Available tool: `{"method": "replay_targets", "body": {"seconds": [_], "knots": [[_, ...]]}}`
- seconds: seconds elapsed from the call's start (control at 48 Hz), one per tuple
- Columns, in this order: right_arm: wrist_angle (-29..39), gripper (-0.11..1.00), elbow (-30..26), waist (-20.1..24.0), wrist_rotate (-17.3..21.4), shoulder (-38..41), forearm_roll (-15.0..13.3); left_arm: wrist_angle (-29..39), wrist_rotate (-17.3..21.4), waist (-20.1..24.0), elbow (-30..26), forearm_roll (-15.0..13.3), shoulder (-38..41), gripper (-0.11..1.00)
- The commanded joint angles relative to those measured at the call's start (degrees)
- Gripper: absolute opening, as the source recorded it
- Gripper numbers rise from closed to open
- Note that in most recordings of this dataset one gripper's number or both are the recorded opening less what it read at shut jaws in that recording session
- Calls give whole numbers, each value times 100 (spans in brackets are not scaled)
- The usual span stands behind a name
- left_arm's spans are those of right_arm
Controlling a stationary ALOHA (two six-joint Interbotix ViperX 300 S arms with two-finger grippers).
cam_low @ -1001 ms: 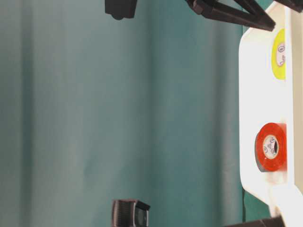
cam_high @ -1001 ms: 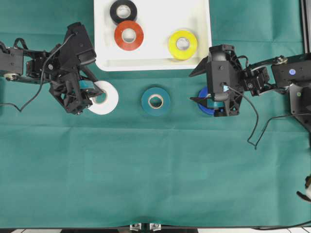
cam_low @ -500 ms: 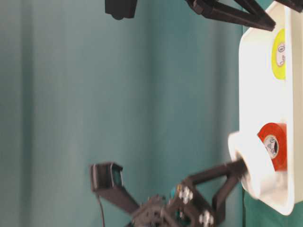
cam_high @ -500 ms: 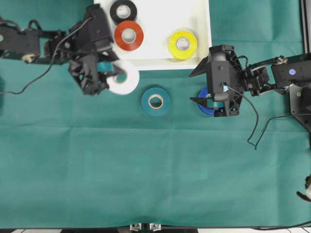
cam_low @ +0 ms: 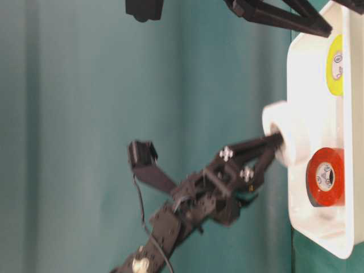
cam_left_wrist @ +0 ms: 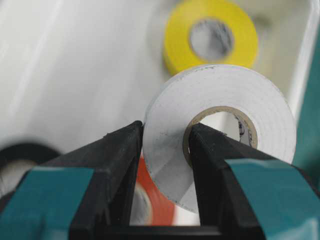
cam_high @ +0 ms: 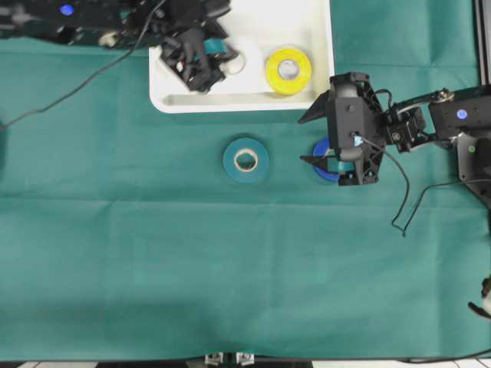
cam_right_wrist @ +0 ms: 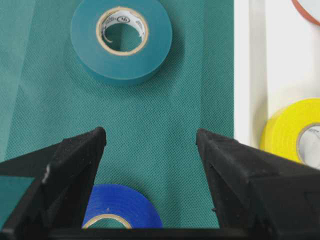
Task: Put the tape alternately from left to right into the white case.
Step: 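Lift the white roll and carry it into the tray's upper right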
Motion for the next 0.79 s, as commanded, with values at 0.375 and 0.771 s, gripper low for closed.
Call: {"method": "replay_targets", "body": {"seconds": [0.375, 0.771], "knots": [[-264, 80, 35, 9, 9, -35, 9, -677, 1266, 167, -756, 9, 519, -2], [-272, 80, 70, 9, 9, -44, 0, -888, 1485, 185, -809, 9, 633, -2]]}}
